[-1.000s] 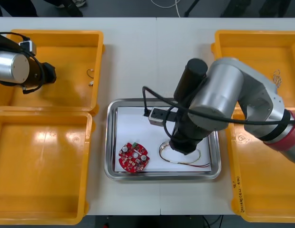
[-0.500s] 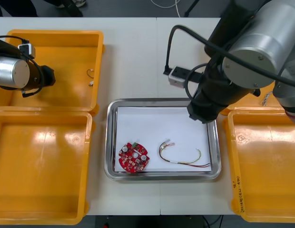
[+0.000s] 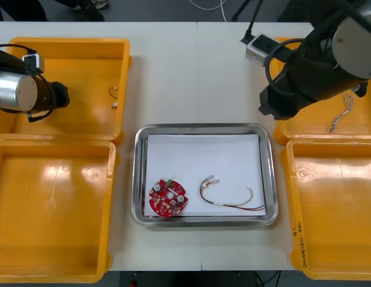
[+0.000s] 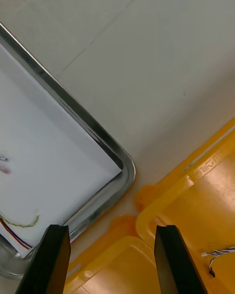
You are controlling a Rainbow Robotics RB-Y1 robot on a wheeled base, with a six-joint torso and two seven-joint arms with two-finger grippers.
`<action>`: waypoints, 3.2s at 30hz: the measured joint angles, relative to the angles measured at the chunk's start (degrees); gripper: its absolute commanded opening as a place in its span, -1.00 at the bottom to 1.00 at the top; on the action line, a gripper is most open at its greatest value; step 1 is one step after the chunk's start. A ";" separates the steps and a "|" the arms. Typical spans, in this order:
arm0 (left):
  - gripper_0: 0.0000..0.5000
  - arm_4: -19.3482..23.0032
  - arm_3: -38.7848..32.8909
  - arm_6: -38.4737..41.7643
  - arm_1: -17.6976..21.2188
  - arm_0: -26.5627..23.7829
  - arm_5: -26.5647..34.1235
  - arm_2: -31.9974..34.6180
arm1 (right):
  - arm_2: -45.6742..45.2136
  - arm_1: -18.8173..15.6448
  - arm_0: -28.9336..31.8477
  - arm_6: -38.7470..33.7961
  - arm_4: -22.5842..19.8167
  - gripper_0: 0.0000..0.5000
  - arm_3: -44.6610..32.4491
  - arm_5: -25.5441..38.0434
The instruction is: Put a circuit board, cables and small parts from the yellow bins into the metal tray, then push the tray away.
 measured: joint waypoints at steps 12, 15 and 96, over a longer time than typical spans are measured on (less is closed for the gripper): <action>-1.00 0.05 -0.02 0.00 0.00 0.01 0.14 0.00 | -9.94 -0.17 -0.09 -0.19 6.46 1.00 9.60 0.00; -0.99 0.06 -0.76 0.00 0.00 0.01 2.62 0.01 | -11.14 -0.18 -0.19 -1.60 10.11 1.00 12.20 0.00; -0.99 5.86 -41.40 5.24 -10.08 -5.43 41.96 -26.62 | -29.38 -0.12 -16.73 -23.43 33.62 1.00 79.85 -29.39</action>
